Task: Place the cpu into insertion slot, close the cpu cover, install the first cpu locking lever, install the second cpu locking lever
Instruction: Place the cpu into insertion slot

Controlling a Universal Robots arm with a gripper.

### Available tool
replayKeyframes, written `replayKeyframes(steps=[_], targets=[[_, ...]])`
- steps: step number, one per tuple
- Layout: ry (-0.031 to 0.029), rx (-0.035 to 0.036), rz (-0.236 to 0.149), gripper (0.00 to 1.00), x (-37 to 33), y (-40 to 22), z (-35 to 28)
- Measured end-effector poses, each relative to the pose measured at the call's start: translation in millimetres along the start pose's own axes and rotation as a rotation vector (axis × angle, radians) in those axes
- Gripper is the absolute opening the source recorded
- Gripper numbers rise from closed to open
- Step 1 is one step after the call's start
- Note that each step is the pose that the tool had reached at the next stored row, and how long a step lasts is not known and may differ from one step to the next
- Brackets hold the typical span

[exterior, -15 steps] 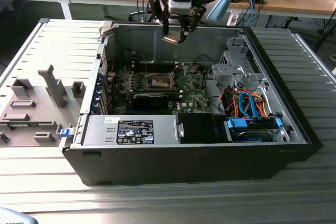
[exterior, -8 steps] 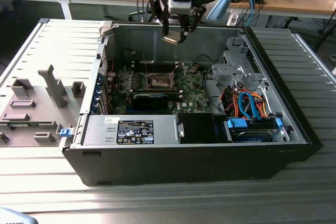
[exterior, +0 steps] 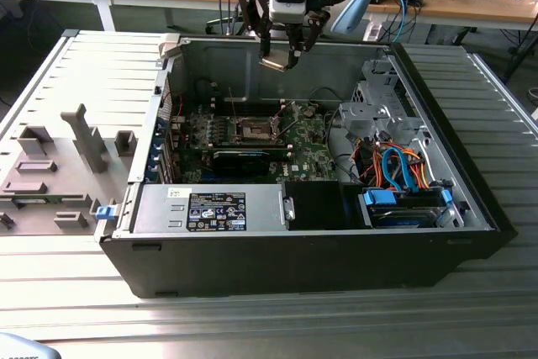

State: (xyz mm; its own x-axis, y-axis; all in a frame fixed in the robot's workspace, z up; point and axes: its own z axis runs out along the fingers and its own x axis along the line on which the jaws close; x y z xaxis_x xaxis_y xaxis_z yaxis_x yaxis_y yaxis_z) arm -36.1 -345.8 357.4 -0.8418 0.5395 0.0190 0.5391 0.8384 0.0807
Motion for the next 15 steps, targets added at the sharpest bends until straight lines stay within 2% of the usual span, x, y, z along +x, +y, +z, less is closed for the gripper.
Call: replayKeyframes(steps=[15], targets=[[-0.0008,-0.0001,0.01,0.54,0.0,0.0,0.1]])
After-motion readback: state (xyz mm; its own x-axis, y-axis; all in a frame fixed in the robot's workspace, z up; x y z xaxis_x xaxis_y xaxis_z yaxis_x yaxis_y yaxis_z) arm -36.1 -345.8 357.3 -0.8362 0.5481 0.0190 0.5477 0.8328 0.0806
